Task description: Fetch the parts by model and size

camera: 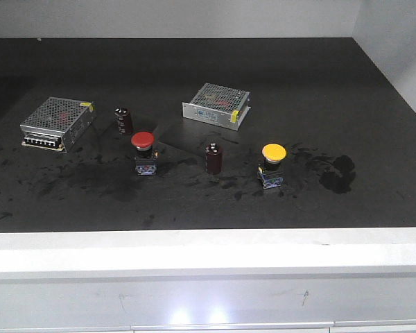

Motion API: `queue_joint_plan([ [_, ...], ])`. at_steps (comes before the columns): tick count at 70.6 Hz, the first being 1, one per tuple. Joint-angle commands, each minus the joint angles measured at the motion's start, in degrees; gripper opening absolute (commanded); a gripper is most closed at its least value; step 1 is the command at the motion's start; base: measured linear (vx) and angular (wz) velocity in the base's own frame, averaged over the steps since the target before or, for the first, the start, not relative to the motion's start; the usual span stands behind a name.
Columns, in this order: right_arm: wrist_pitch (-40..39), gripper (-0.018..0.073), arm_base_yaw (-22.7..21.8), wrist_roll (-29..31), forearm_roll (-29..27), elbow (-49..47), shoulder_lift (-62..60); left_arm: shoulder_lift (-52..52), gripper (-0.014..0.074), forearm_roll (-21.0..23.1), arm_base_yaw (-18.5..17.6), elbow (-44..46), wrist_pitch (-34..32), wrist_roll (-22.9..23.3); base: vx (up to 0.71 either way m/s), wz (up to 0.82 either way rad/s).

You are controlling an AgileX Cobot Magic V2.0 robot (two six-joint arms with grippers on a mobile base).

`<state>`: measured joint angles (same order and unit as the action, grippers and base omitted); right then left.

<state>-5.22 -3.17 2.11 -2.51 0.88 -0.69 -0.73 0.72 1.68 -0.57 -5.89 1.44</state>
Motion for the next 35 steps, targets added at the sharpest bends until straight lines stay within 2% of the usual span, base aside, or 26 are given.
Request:
queue_joint_plan([
  [1, -6.1, -0.0010, -0.5, -0.4, -0.3, -5.0, 0.7, 0.6, -0.0007, -0.2, 0.1, 5.3, -7.3, 0.6, 0.00, 0.00],
  [12, -7.4, -0.0010, -0.5, 0.1, 0.1, -12.5, 8.9, 8.4, -0.0007, -3.9, 0.1, 14.3, -5.7, 0.6, 0.00, -0.01],
  [23, -6.0, -0.0010, -0.4, -0.2, 0.1, -21.3, 19.6, 17.4, -0.0007, -4.0, -2.0, 22.9, -3.5, 0.7, 0.00, 0.00],
  [35, -1.7, -0.0010, 2.8, -0.1, 0.3, -29.0, 28.2, 26.5, -0.0007, -4.0, -5.2, 31.1, 4.9, 0.7, 0.00, 0.00],
])
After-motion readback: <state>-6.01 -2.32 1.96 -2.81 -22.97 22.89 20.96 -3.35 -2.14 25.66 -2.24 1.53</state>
